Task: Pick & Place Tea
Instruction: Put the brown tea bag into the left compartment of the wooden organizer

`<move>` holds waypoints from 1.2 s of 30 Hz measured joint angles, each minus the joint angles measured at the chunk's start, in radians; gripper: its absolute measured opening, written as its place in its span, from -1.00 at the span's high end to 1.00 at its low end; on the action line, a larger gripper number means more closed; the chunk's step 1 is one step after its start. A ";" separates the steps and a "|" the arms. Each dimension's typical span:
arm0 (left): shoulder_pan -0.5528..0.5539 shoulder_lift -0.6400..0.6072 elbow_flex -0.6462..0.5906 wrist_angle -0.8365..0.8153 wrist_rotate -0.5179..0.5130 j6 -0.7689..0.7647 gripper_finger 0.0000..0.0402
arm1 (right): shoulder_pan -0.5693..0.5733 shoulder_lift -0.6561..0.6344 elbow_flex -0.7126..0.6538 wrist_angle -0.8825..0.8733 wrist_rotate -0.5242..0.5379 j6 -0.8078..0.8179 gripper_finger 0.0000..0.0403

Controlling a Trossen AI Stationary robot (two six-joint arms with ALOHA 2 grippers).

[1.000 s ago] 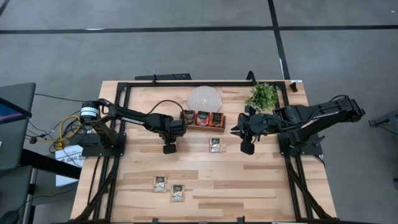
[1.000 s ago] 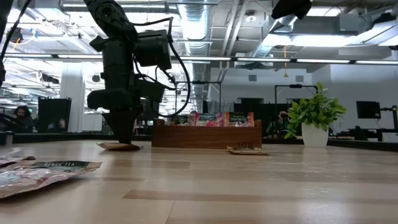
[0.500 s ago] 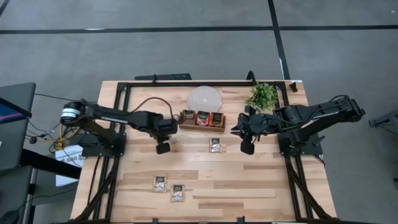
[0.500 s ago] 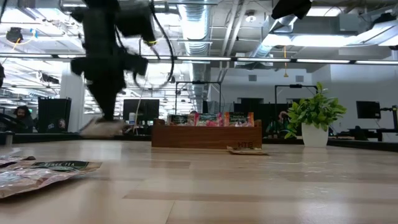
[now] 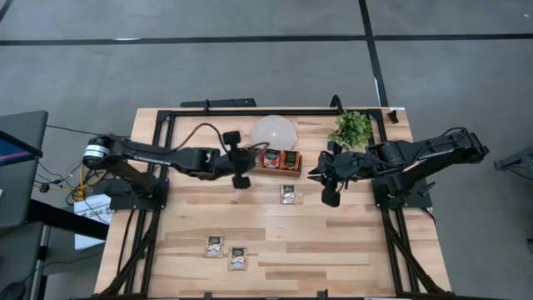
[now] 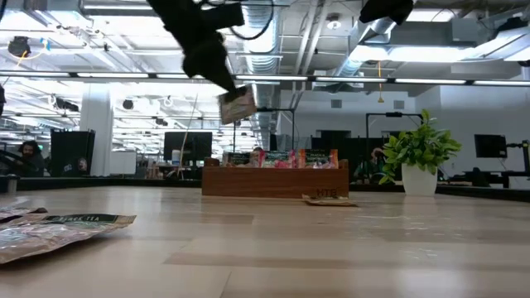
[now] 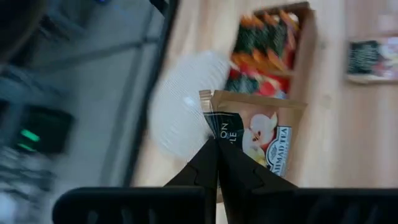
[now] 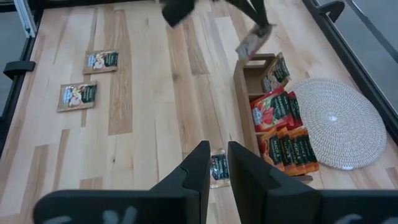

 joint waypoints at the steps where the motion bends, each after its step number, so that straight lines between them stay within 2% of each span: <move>1: -0.005 0.016 0.001 0.023 -0.027 0.039 1.00 | 0.000 0.000 0.000 0.002 0.000 0.000 0.75; 6: -0.012 0.128 0.000 0.031 -0.085 0.110 1.00 | 0.000 0.000 0.000 0.005 0.000 0.000 0.75; 10: -0.012 0.219 -0.001 0.083 -0.287 0.171 1.00 | 0.000 0.000 0.000 0.005 0.000 0.000 0.75; 12: -0.011 0.244 0.000 0.128 -0.336 0.194 1.00 | 0.000 0.000 0.000 0.005 0.000 0.000 0.75; 29: -0.011 0.298 0.000 0.151 -0.310 0.152 1.00 | 0.000 0.000 0.000 0.005 0.000 -0.019 0.75; 36: -0.011 0.361 0.000 0.152 -0.382 0.152 1.00 | 0.000 0.000 0.000 0.009 0.000 -0.019 0.75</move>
